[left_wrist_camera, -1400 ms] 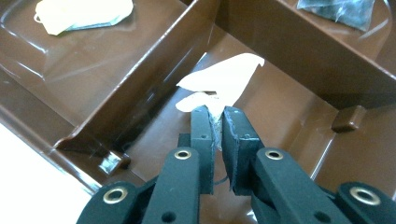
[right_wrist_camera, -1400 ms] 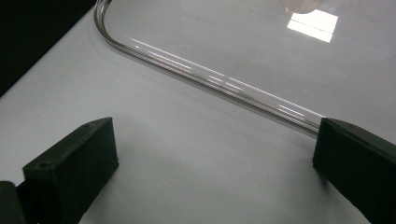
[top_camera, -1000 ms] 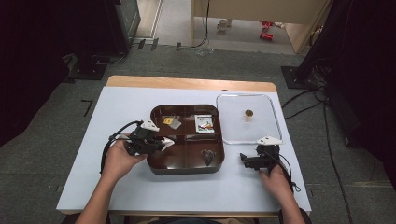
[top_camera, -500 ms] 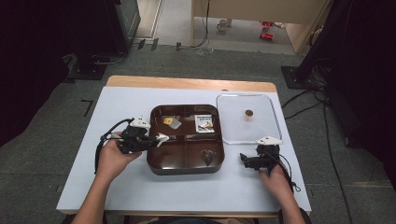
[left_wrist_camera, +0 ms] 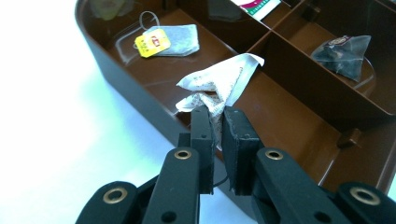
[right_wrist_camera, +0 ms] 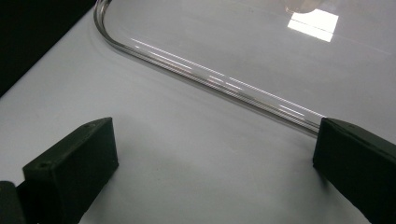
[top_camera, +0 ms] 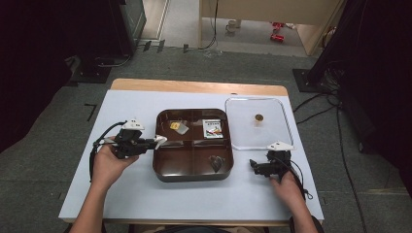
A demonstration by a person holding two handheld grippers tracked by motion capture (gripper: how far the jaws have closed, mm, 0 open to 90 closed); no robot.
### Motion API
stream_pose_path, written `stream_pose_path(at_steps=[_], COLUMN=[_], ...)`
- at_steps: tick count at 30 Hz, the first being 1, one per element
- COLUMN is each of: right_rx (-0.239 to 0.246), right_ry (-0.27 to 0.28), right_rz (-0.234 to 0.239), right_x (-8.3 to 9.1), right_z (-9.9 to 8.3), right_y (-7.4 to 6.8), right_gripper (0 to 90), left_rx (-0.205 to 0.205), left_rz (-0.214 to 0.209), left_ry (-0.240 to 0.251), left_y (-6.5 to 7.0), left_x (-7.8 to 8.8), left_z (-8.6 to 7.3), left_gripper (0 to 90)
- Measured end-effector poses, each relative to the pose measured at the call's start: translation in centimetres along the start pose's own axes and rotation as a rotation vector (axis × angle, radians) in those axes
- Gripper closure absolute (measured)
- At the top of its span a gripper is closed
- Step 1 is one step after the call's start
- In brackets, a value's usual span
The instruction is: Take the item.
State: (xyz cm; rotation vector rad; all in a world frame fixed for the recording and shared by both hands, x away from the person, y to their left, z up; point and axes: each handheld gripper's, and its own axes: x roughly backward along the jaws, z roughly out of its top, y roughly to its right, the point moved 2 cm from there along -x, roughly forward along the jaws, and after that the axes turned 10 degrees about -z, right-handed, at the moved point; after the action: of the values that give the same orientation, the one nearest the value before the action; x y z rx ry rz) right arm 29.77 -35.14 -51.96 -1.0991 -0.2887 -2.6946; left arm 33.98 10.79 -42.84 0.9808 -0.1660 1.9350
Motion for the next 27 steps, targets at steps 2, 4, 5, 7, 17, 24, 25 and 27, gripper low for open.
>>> stream_pose_path(at_steps=[2, 4, 5, 7, 17, 24, 25, 27], right_rx=[0.0, 0.0, 0.0, 0.0, 0.0, 0.0, 0.0, 0.0], right_ry=[0.0, 0.0, 0.0, 0.0, 0.0, 0.0, 0.0, 0.0], right_rz=[0.0, 0.0, 0.0, 0.0, 0.0, 0.0, 0.0, 0.0], right_x=[0.0, 0.0, 0.0, 0.0, 0.0, 0.0, 0.0, 0.0], right_z=[0.0, 0.0, 0.0, 0.0, 0.0, 0.0, 0.0, 0.0], right_y=[0.0, 0.0, 0.0, 0.0, 0.0, 0.0, 0.0, 0.0], right_gripper=[0.0, 0.0, 0.0, 0.0, 0.0, 0.0, 0.0, 0.0], left_rx=[0.008, 0.02, 0.02, 0.027, 0.095, 0.143, 0.151, 0.161], left_rz=[0.005, 0.013, 0.013, 0.019, 0.037, 0.065, 0.07, 0.078], left_ry=[0.007, 0.014, 0.014, 0.017, 0.015, 0.003, -0.003, -0.015], left_y=[-0.2, -0.6, -0.6, -0.9, -2.8, -4.2, -4.5, -4.8], left_x=[0.3, 0.6, 0.6, 0.9, 1.3, 1.2, 1.1, 0.9], left_z=[-0.1, -0.4, -0.4, -0.5, -1.7, -2.6, -2.7, -2.9], left_gripper=[84.1, 84.1, 84.1, 84.1, 84.0, 83.8, 83.8, 83.7])
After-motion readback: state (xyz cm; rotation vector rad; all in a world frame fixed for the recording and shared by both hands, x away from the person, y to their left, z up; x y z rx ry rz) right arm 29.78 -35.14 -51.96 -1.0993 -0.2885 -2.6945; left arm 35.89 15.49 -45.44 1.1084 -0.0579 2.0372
